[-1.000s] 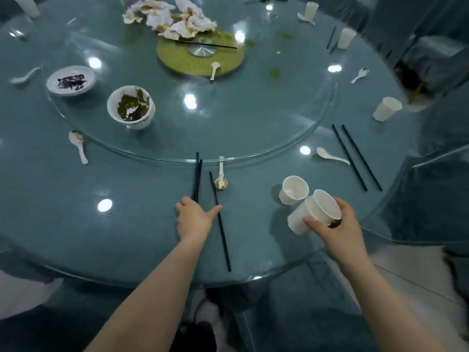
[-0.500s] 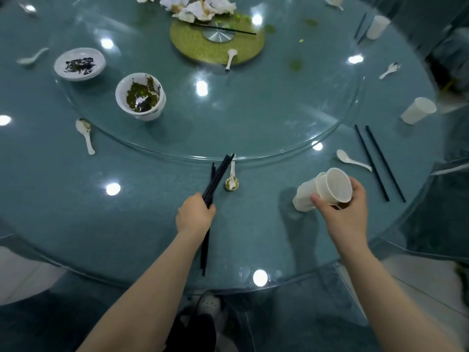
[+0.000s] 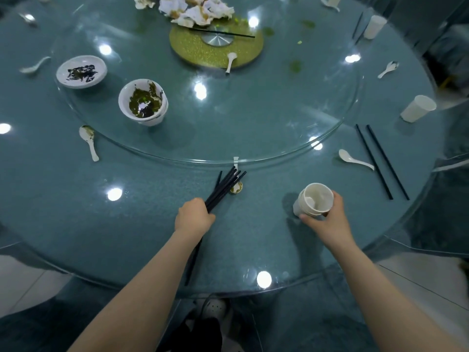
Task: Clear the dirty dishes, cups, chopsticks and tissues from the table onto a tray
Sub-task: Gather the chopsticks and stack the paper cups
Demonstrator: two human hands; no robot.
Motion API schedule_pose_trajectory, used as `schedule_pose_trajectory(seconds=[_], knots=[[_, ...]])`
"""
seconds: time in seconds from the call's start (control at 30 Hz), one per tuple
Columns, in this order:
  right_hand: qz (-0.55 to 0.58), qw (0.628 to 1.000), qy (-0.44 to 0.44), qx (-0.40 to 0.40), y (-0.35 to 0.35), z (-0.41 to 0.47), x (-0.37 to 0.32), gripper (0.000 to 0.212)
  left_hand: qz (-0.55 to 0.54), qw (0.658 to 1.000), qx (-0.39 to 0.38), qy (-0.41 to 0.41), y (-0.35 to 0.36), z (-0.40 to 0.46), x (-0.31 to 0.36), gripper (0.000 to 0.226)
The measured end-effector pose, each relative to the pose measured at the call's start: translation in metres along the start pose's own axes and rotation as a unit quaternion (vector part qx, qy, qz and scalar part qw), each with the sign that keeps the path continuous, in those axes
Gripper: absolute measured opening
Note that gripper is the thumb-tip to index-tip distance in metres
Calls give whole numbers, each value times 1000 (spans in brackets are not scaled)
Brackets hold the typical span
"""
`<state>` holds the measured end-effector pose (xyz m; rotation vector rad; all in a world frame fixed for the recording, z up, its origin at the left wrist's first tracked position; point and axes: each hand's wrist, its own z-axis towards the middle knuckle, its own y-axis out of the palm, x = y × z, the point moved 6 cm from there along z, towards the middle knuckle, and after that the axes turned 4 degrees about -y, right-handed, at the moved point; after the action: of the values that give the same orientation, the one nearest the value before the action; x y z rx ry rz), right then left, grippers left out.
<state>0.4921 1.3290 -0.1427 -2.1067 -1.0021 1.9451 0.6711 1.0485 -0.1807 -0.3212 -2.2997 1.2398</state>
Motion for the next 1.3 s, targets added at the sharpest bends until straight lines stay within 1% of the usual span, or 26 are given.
schedule_pose_trajectory(seconds=[0.13,0.27,0.33,0.43,0.5,0.57,0.63,0.67,0.73,0.83,0.93,1.1,1.23,1.3], knots=[[-5,1000,13,4,-1,-11,5,68,-46,997,-52,-16,-3,0,-8,17],[13,999,31,28,-9,-27,9,60,-49,997,-62,-6,-15,-3,-11,22],[29,998,39,33,-12,-38,10,58,-53,997,-57,14,-20,-6,-6,26],[45,997,44,47,-19,-57,9,59,-47,995,-65,66,-24,-17,11,28],[60,995,40,67,-29,-71,7,59,-94,988,-89,89,-21,-29,27,27],[72,993,35,92,-43,-87,4,60,-215,964,-135,76,-15,-44,42,25],[87,989,26,116,-64,-105,3,61,-333,921,-195,47,-7,-64,60,20],[93,987,22,126,-76,-115,2,62,-371,901,-223,39,-3,-76,70,18],[106,983,11,147,-105,-137,2,61,-413,868,-271,43,2,-102,92,14],[114,978,-13,172,-159,-177,1,57,-419,845,-319,91,11,-152,131,13],[124,968,-47,212,-220,-226,2,60,-421,834,-330,137,23,-212,174,11],[131,947,-99,277,-318,-325,13,57,-435,810,-354,171,50,-323,238,16],[132,934,-89,320,-379,-401,45,58,-452,777,-389,201,82,-403,277,21],[131,927,-75,343,-407,-434,65,58,-470,759,-406,196,98,-436,294,21]])
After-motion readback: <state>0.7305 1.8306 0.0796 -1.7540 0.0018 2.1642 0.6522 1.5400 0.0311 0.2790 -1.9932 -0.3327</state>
